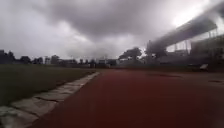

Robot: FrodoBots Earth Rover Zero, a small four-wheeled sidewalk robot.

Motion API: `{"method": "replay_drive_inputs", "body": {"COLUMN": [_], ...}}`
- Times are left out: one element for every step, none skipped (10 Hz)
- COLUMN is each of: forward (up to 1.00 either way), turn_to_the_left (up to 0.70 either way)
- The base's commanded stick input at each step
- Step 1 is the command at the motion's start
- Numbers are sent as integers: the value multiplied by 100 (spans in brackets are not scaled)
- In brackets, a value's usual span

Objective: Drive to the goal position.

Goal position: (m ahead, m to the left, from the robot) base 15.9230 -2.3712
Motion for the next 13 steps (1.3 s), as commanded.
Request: {"method": "replay_drive_inputs", "body": {"forward": [50, 50, 50, 50, 50, 50, 50, 50, 50, 50, 50, 50, 50], "turn_to_the_left": [0, 0, 0, 0, 0, 0, 0, 0, 0, 0, 0, 0, 0]}}
